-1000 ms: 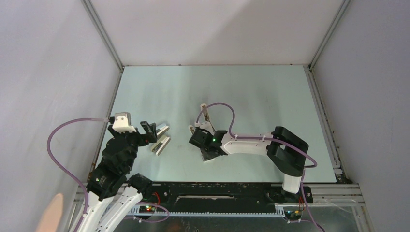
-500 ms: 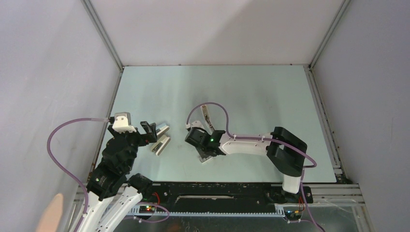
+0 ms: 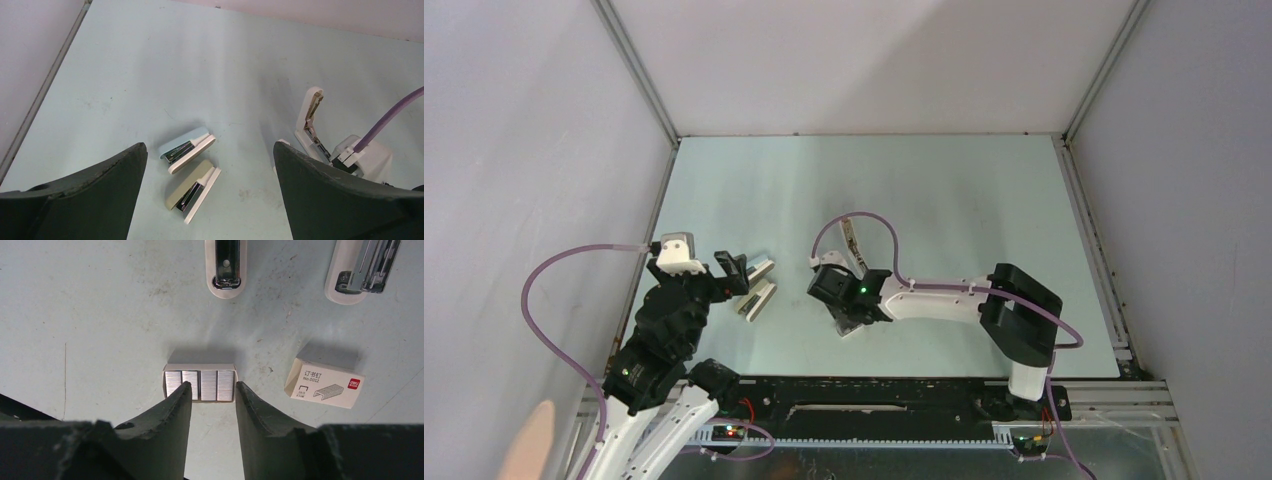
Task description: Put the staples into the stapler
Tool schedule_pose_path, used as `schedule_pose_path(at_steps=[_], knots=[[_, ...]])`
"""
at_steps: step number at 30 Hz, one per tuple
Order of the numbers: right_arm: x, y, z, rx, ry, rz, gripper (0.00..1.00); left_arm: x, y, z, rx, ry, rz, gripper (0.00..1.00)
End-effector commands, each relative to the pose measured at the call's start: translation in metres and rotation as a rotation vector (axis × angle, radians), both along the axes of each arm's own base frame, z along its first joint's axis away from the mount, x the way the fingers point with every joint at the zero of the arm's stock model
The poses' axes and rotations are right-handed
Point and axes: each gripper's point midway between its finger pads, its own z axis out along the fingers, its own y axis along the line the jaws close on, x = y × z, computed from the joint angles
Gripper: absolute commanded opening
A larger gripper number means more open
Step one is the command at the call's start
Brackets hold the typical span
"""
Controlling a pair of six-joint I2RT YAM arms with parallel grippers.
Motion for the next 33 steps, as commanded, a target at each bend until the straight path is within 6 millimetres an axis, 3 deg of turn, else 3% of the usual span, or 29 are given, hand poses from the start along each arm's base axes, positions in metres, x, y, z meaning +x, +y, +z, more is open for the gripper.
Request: schedule_pose_path(at_steps=[1, 22, 29, 33], knots=[[0.002, 0.009, 0.001, 0.014, 0.004, -0.022, 0.42, 0.004, -0.001, 0.003, 0.002, -0.013, -0.001, 1.0], [-0.006, 0.006, -0.031, -0.024, 0.079, -0.036, 0.45, 0.004, -0.001, 0.003, 0.001, -0.014, -0.003, 1.0], [-0.009, 0.005, -0.024, -0.008, 0.073, -0.032, 0.45, 0.004, -0.001, 0.003, 0.001, -0.013, -0.002, 1.0], [-0.007, 0.007, -0.01, 0.018, 0.042, -0.028, 0.45, 0.004, -0.001, 0.003, 0.001, -0.014, -0.001, 1.0]])
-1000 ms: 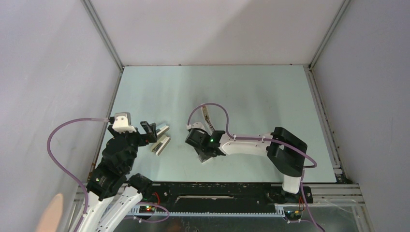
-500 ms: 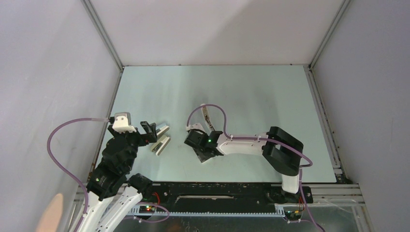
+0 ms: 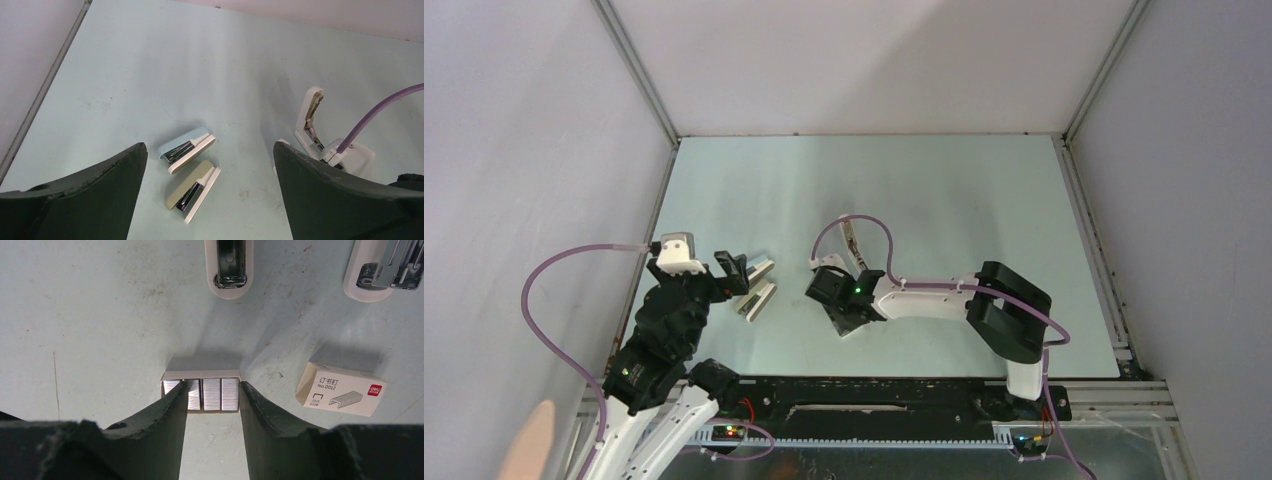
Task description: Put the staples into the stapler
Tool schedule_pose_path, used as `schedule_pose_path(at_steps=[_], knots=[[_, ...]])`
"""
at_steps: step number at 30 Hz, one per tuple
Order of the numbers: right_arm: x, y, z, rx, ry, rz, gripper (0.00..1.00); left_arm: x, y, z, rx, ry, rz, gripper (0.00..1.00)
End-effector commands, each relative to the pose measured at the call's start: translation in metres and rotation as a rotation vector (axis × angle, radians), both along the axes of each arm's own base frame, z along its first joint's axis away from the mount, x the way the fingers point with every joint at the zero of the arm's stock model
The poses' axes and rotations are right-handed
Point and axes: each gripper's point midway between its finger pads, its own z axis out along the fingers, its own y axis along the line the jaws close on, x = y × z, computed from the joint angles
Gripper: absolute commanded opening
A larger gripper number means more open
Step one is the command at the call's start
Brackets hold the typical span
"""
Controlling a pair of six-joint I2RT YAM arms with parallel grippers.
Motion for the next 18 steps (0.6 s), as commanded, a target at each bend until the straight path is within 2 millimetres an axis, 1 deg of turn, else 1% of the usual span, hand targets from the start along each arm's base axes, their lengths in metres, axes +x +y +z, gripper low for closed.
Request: schedule_pose_path(at_steps=[1, 5, 8, 12, 18], knots=[[-0.002, 0.006, 0.015, 0.049, -0.02, -0.002, 0.45, 0.004, -0.001, 0.003, 0.001, -0.013, -0.002, 1.0], [0.002, 0.006, 0.036, 0.076, -0.072, -0.008, 0.45, 0.004, -0.001, 0.003, 0.001, -0.013, -0.001, 1.0], [0.002, 0.006, 0.04, 0.084, -0.08, -0.005, 0.45, 0.004, -0.001, 0.003, 0.001, -0.014, -0.002, 1.0], [-0.001, 0.008, 0.036, 0.086, -0.06, 0.0, 0.43, 0.004, -0.001, 0.003, 0.002, -0.013, -0.001, 1.0], [-0.005, 0.005, 0.02, 0.051, -0.027, -0.012, 0.43, 0.004, -0.001, 0.003, 0.003, -0.011, -0.001, 1.0]])
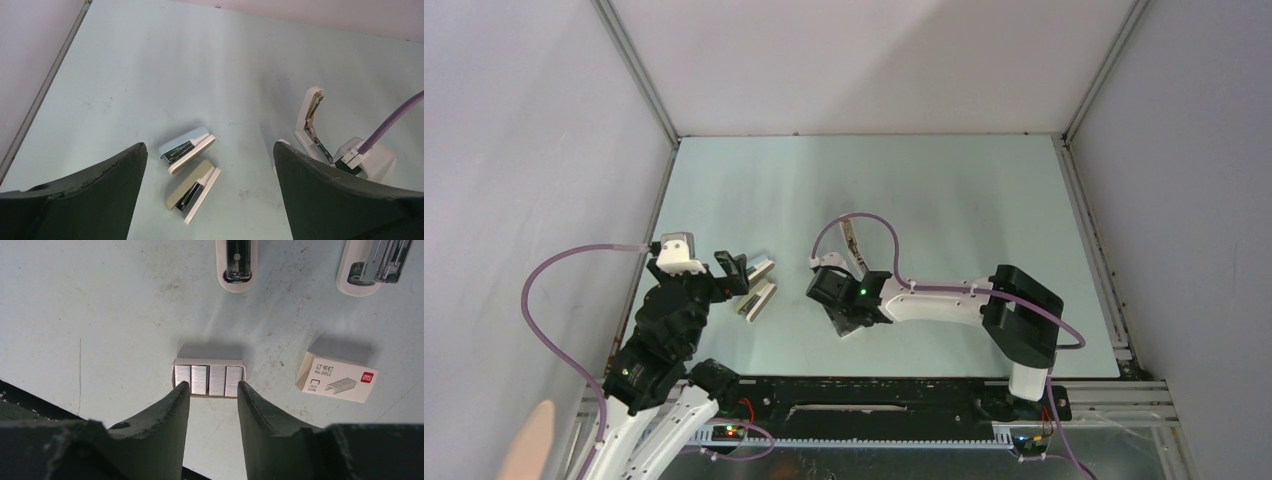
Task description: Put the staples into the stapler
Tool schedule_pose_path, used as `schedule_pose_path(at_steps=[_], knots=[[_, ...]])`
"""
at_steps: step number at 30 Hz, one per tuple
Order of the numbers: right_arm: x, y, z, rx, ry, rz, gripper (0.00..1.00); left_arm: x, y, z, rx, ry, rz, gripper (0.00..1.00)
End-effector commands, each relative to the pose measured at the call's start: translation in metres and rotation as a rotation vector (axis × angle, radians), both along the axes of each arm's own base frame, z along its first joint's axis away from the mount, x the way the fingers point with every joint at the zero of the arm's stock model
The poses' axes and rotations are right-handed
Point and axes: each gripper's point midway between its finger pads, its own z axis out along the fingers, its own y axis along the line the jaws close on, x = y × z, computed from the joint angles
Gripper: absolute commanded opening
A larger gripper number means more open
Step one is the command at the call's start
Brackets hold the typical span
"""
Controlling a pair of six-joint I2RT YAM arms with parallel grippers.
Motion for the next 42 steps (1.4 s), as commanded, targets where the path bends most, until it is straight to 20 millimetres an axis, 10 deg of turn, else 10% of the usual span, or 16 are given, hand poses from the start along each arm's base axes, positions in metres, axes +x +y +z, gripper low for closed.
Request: schedule_pose_path(at_steps=[1, 42], knots=[[-0.001, 0.001, -0.005, -0.003, 0.008, -0.022, 0.42, 0.004, -0.001, 0.002, 0.003, -0.01, -0.002, 1.0], [-0.015, -0.015, -0.056, -0.06, 0.157, -0.078, 0.48, 0.006, -0.003, 0.001, 0.004, -0.004, -0.008, 1.0]])
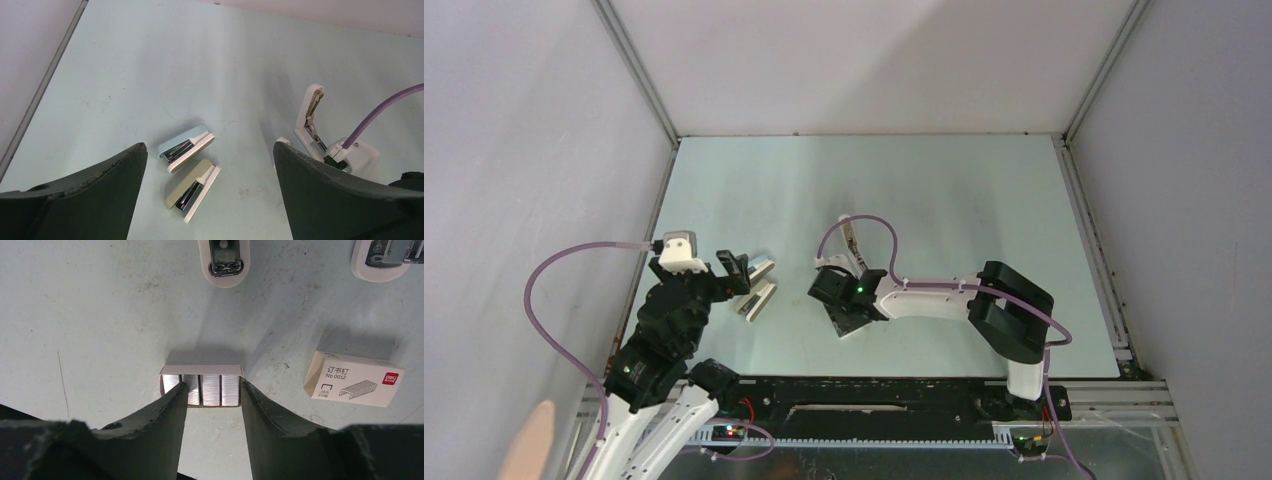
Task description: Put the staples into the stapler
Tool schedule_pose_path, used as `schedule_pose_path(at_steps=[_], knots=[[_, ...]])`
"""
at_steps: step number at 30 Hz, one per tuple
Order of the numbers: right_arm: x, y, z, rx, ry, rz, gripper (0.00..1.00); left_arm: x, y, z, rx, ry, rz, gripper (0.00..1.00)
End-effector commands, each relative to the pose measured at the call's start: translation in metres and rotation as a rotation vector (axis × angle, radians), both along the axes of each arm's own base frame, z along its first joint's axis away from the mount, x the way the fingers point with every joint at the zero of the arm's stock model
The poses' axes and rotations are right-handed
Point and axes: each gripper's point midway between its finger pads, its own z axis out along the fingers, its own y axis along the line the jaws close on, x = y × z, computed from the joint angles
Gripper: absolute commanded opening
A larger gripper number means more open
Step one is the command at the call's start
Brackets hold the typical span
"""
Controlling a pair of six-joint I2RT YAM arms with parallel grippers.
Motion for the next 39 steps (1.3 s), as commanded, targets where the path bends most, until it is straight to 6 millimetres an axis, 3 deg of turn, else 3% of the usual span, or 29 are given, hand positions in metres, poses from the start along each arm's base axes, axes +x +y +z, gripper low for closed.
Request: schedule_pose_path(at_steps=[1, 10, 16, 24, 31, 39], knots=[[-0.014, -0.008, -0.032, -0.031, 0.084, -0.006, 0.48, 0.004, -0.001, 0.004, -0.001, -0.016, -0.002, 1.0], [-0.021, -0.015, -0.05, -0.068, 0.143, -0.036, 0.58, 0.004, -0.002, 0.003, 0.001, -0.012, -0.004, 1.0], [-0.024, -0.011, -0.052, -0.048, 0.158, -0.023, 0.56, 0.004, -0.002, 0.003, 0.002, -0.011, -0.003, 1.0], [-0.016, -0.004, -0.021, -0.001, 0.074, 0.005, 0.51, 0.004, -0.002, 0.002, 0.001, -0.01, -0.004, 1.0], [-0.004, -0.004, 0.025, 0.014, -0.048, 0.003, 0.52, 0.004, -0.001, 0.003, 0.0, -0.014, -0.002, 1.0], [-0.003, -0.002, 0.036, 0.034, -0.069, 0.008, 0.42, 0.004, -0.001, 0.003, 0.0, -0.013, -0.002, 1.0]])
